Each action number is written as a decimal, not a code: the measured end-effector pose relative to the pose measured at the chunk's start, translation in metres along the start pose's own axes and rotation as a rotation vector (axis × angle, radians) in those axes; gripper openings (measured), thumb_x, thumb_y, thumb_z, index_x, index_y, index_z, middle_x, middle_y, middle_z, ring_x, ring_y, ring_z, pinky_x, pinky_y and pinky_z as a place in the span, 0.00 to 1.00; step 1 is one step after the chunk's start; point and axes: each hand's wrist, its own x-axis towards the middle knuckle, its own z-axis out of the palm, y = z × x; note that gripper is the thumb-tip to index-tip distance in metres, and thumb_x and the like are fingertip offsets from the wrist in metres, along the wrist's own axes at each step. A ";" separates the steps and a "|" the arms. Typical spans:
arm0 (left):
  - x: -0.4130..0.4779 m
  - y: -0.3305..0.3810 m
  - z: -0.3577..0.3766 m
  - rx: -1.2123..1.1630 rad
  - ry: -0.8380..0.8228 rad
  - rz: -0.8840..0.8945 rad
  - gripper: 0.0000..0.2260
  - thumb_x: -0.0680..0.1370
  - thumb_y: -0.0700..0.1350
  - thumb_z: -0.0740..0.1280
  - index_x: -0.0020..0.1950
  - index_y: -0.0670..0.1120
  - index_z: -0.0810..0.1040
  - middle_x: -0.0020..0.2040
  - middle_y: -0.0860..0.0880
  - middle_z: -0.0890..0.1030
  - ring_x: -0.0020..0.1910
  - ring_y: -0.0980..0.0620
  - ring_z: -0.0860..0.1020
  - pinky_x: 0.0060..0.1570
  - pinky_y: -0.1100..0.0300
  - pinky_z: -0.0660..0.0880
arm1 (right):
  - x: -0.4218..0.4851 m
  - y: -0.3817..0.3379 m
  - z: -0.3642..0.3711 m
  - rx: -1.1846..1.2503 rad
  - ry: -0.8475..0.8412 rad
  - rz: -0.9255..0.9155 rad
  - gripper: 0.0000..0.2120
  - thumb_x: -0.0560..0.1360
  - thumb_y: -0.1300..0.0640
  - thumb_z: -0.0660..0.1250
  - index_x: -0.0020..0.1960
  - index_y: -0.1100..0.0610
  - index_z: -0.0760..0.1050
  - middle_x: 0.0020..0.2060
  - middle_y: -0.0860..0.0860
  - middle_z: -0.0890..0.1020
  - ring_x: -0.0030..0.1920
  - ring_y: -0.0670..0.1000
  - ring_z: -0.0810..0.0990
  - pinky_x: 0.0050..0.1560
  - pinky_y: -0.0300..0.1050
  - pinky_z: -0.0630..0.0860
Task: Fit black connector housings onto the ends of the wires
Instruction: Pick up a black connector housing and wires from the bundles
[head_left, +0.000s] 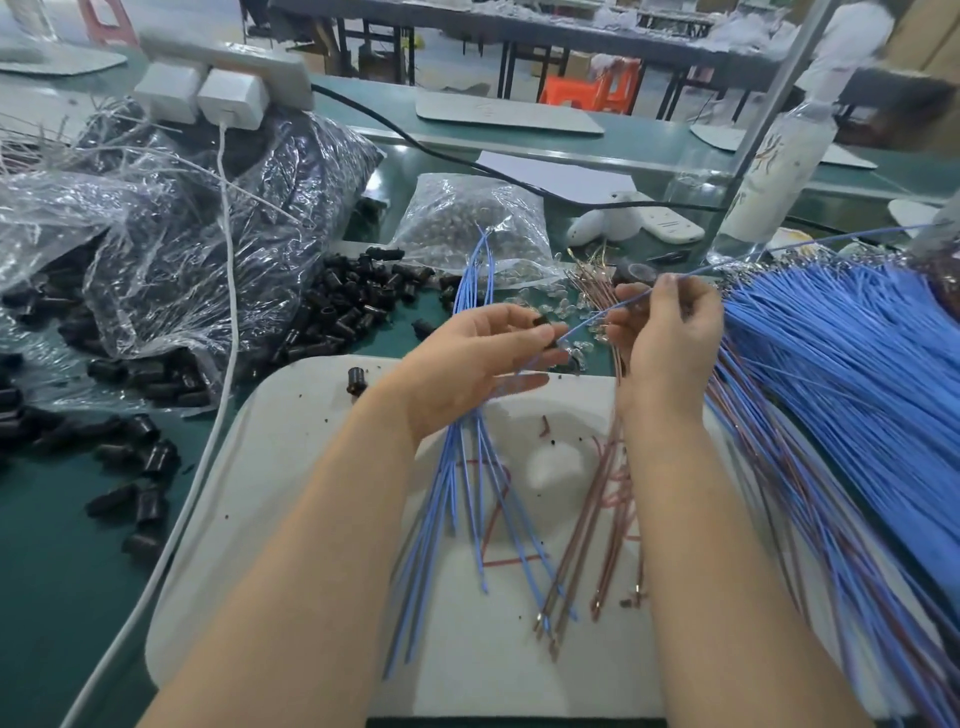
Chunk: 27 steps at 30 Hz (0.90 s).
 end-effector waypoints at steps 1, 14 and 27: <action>-0.001 0.000 0.000 0.035 -0.024 -0.017 0.03 0.76 0.37 0.65 0.47 0.44 0.74 0.50 0.47 0.84 0.47 0.51 0.83 0.50 0.58 0.80 | 0.002 0.000 -0.001 0.040 0.025 -0.001 0.05 0.82 0.60 0.56 0.47 0.55 0.67 0.34 0.52 0.80 0.26 0.45 0.75 0.28 0.37 0.73; 0.005 -0.008 -0.001 0.711 0.418 0.341 0.06 0.75 0.39 0.69 0.47 0.49 0.76 0.46 0.52 0.81 0.48 0.55 0.80 0.53 0.61 0.76 | -0.003 0.016 0.007 -0.225 -0.189 -0.041 0.08 0.78 0.65 0.63 0.41 0.55 0.73 0.30 0.45 0.79 0.29 0.41 0.77 0.36 0.37 0.76; 0.007 -0.012 -0.005 0.835 0.561 0.487 0.06 0.76 0.35 0.67 0.48 0.44 0.75 0.47 0.47 0.80 0.47 0.52 0.80 0.51 0.57 0.78 | -0.004 0.008 0.006 -0.136 -0.005 -0.168 0.05 0.78 0.66 0.58 0.47 0.57 0.68 0.37 0.54 0.78 0.30 0.47 0.79 0.37 0.41 0.77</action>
